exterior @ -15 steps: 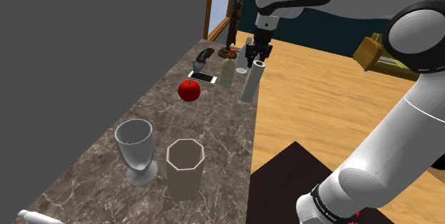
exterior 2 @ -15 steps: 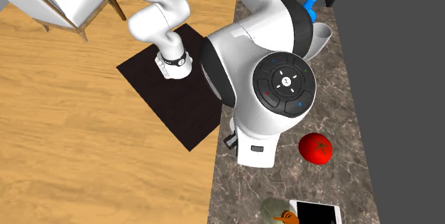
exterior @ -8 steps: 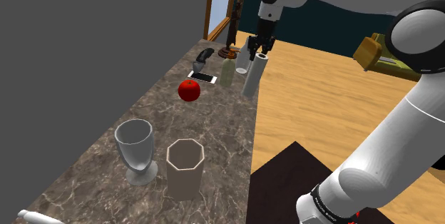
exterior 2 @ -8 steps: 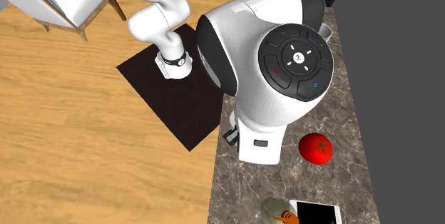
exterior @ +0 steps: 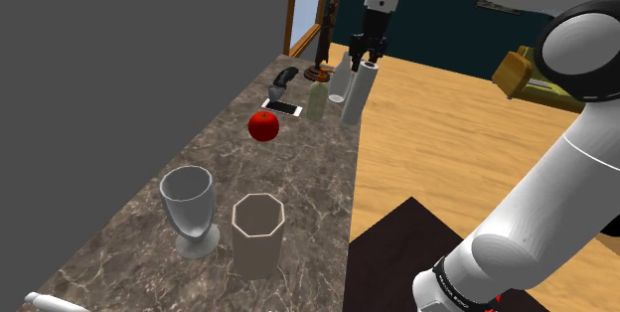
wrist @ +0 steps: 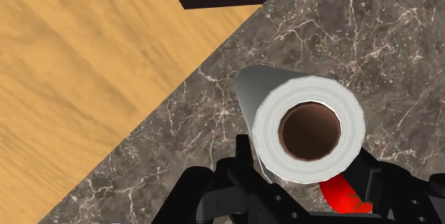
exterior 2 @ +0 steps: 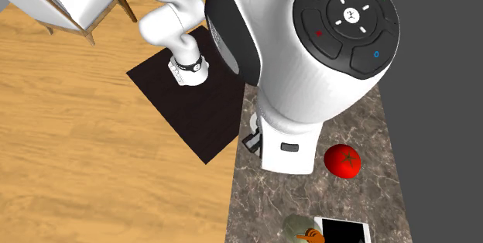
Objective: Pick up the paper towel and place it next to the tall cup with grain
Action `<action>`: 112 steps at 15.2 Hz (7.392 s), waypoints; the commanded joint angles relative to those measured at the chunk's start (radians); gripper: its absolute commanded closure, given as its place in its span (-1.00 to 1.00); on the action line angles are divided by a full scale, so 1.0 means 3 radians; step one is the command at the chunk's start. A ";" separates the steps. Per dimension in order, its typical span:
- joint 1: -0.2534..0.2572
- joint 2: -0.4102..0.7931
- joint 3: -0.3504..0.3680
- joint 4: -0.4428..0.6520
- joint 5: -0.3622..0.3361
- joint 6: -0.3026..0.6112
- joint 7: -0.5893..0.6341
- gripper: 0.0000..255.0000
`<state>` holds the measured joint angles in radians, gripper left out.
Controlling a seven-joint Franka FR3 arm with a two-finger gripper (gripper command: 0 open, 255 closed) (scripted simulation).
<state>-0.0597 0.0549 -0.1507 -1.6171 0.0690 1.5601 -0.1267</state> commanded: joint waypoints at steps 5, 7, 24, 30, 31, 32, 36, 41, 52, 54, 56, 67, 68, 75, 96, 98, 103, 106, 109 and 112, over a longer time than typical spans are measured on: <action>-0.0007 0.0056 -0.0005 0.0338 0.0009 -0.0284 0.0007 1.00; -0.0010 0.0082 -0.0007 0.0463 0.0013 -0.0383 0.0010 1.00; -0.0021 0.0334 -0.0008 0.1546 0.0069 -0.1214 0.0078 1.00; 0.0202 -0.0455 0.0172 0.0554 -0.0003 -0.0980 0.0445 1.00; 0.0231 -0.0567 0.0207 0.0427 -0.0004 -0.0959 0.0508 1.00; 0.0257 -0.0674 0.0245 0.0307 -0.0001 -0.0941 0.0572 1.00; 0.0352 -0.1067 0.0403 -0.0108 0.0036 -0.0900 0.0833 1.00; 0.0460 -0.1489 0.0620 -0.0506 0.0139 -0.0894 0.1166 1.00; 0.0679 -0.2163 0.1154 -0.1001 0.0527 -0.0962 0.1925 1.00; 0.0682 -0.2209 0.1159 -0.1130 0.0532 -0.0880 0.1909 1.00; 0.0685 -0.2252 0.1165 -0.1256 0.0537 -0.0798 0.1894 1.00; 0.0702 -0.2445 0.1204 -0.1898 0.0575 -0.0352 0.1819 1.00; 0.0704 -0.2459 0.1209 -0.1952 0.0580 -0.0311 0.1812 1.00; 0.0717 -0.2537 0.1244 -0.2318 0.0612 -0.0025 0.1770 1.00; 0.0765 -0.2556 0.1389 -0.3260 0.0751 0.0893 0.1652 1.00; 0.0770 -0.2538 0.1405 -0.3338 0.0768 0.0988 0.1641 1.00; 0.0783 -0.2473 0.1450 -0.3521 0.0813 0.1235 0.1613 1.00; 0.0785 -0.2459 0.1458 -0.3551 0.0821 0.1279 0.1608 1.00; 0.0785 -0.2459 0.1458 -0.3551 0.0821 0.1279 0.1608 1.00; 0.0785 -0.2459 0.1458 -0.3551 0.0821 0.1279 0.1608 -1.00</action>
<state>0.1758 -0.6826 0.2866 -2.6824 0.3152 1.9438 0.3556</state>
